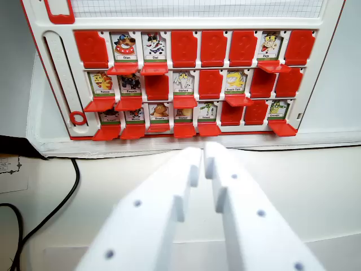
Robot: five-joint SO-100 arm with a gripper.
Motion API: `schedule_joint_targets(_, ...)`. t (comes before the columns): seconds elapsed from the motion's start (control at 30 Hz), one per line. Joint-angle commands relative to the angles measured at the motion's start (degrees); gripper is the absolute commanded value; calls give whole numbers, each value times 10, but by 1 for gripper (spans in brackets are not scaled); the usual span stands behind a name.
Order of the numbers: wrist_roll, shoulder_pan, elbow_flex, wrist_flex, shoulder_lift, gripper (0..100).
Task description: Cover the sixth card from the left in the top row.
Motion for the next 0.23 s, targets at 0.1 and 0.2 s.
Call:
schedule_joint_targets(0.1,3,-1,-11,-9,35,0)
schedule_joint_targets(0.2,3,-1,-10,-10,34,0)
